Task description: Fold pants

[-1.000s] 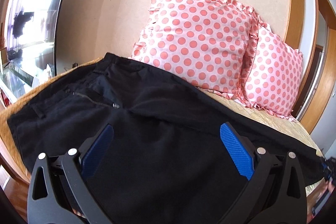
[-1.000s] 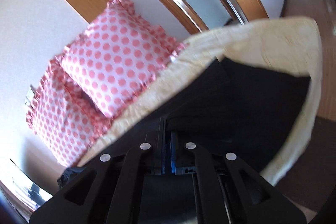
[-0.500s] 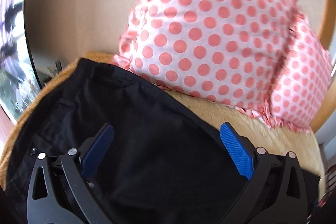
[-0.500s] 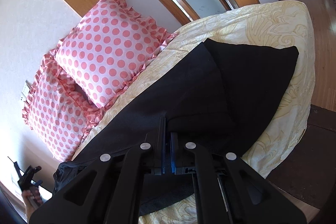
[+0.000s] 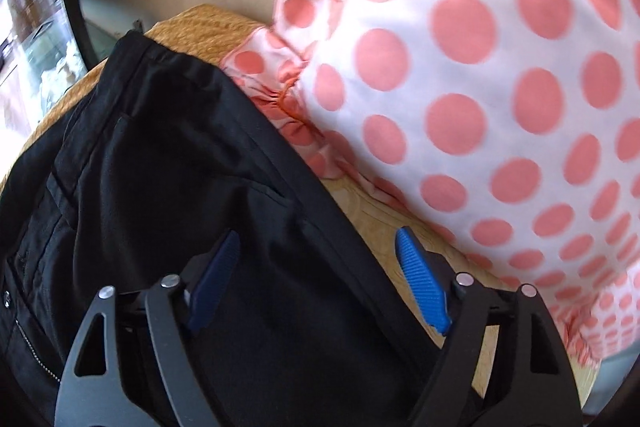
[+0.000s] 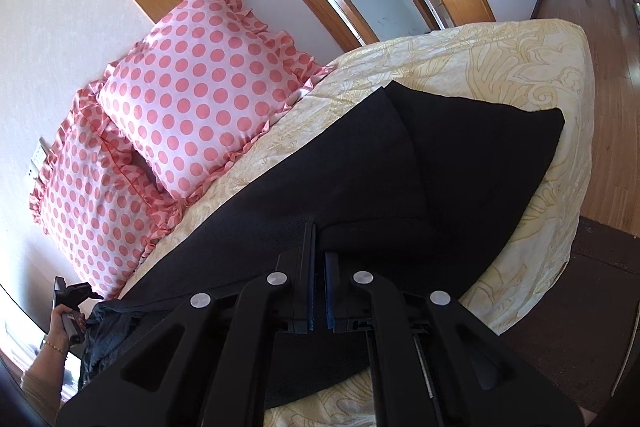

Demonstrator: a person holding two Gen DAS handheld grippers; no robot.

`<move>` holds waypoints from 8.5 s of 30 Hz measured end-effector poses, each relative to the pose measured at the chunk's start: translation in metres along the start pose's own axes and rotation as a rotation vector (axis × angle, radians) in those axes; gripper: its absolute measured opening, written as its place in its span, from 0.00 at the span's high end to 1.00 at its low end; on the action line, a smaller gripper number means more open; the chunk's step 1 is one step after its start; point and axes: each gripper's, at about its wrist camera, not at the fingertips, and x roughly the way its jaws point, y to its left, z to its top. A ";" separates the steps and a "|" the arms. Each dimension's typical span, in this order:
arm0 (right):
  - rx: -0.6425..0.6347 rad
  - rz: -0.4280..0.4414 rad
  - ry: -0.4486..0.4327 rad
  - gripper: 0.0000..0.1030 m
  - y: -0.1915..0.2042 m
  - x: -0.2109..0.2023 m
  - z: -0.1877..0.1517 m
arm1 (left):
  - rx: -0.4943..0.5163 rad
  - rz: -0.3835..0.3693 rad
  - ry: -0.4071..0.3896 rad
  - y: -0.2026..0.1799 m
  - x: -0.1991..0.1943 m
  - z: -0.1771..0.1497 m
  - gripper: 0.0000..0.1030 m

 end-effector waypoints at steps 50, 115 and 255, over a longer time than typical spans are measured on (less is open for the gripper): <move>0.038 -0.048 -0.085 0.96 -0.036 -0.034 0.047 | -0.439 -0.375 -0.384 0.328 -0.212 -0.256 0.44; -0.075 -0.049 -0.086 0.95 -0.033 -0.008 0.090 | 0.430 -0.462 -0.177 0.119 -0.183 -0.342 0.20; 0.362 0.101 0.223 0.46 -0.083 -0.025 0.057 | 0.650 -0.408 -0.408 0.101 -0.171 -0.376 0.02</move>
